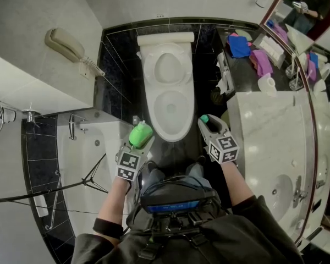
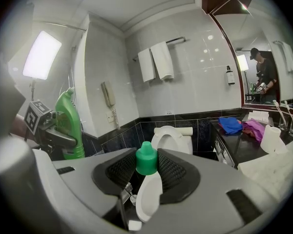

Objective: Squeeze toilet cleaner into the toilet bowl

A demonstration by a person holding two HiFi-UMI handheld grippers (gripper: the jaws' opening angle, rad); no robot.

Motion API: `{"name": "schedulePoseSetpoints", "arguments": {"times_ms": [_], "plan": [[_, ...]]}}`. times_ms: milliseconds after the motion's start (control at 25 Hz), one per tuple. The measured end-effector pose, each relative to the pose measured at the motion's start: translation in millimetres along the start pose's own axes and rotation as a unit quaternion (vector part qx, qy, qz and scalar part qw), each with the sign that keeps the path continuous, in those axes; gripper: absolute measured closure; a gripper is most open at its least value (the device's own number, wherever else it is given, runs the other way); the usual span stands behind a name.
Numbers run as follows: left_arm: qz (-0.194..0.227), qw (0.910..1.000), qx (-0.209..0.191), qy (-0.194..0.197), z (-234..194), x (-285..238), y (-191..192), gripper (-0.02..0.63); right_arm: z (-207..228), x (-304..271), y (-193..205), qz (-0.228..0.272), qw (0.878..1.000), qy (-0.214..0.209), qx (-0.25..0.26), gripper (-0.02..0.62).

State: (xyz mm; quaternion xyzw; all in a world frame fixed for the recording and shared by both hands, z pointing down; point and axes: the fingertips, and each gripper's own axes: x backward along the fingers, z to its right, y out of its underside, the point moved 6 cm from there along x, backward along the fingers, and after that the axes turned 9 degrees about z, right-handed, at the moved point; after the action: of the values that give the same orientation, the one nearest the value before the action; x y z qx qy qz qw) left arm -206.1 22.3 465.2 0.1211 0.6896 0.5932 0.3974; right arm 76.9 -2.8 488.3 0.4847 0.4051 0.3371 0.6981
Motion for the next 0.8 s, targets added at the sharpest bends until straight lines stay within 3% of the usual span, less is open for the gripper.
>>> {"name": "schedulePoseSetpoints", "arguments": {"times_ms": [560, 800], "plan": [[-0.028, 0.9966, -0.075, 0.017, -30.9, -8.2, 24.4, 0.413, -21.6, -0.6, -1.5, 0.016, 0.998, 0.059, -0.020, 0.443], [-0.063, 0.9875, -0.138, -0.041, -24.6, -25.6, 39.3, 0.413, -3.6, -5.2, 13.2, 0.014, 0.998, 0.043, -0.033, 0.443]]}}
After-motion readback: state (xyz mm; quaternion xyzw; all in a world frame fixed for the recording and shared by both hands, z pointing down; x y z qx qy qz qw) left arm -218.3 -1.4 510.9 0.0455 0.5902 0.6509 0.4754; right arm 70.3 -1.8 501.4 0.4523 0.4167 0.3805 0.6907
